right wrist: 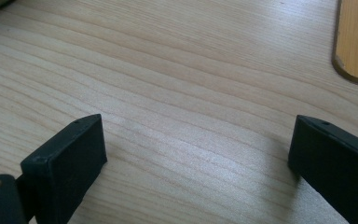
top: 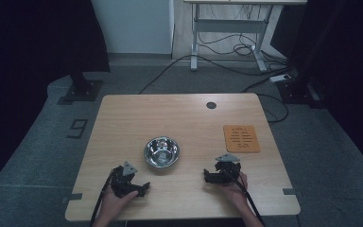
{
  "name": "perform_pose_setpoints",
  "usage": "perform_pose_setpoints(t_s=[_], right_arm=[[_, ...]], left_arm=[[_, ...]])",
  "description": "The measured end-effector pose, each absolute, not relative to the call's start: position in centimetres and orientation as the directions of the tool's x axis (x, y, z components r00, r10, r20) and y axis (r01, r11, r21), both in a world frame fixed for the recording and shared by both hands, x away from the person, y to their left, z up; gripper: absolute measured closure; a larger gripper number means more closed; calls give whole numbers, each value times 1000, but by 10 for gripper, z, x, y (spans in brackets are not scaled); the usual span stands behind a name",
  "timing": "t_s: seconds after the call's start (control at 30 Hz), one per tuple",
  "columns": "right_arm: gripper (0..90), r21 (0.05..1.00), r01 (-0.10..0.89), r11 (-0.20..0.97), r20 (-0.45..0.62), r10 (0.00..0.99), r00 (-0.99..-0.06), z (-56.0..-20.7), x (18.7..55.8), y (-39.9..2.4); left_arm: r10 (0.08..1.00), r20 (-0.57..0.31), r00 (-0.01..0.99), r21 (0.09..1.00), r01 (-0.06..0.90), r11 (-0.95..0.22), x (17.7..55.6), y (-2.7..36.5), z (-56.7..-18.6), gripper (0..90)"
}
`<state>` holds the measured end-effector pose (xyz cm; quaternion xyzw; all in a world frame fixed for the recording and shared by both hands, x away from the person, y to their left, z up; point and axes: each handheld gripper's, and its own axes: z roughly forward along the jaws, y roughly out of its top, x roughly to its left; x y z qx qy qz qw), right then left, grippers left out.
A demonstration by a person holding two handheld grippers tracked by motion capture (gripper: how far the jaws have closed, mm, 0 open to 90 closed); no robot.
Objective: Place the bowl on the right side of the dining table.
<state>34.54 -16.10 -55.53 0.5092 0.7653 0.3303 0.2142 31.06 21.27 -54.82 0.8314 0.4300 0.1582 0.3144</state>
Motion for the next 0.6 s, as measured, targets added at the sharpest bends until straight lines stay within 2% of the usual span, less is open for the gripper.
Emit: perform_pose_setpoints(t_s=[0.1,0.27,0.6], right_arm=[[47,725,639,258,8,924,-382,-555,345,-161],[123,738,621,263,7,918,-397,-554,343,-160],[118,738,625,254,12,921,-388,-554,343,-159]], left_arm=[[814,-7,580,659,615,-433,311,213,-548,0],[815,-7,580,659,615,-433,311,213,-548,0],[815,-8,580,659,616,-432,311,213,-548,0]])
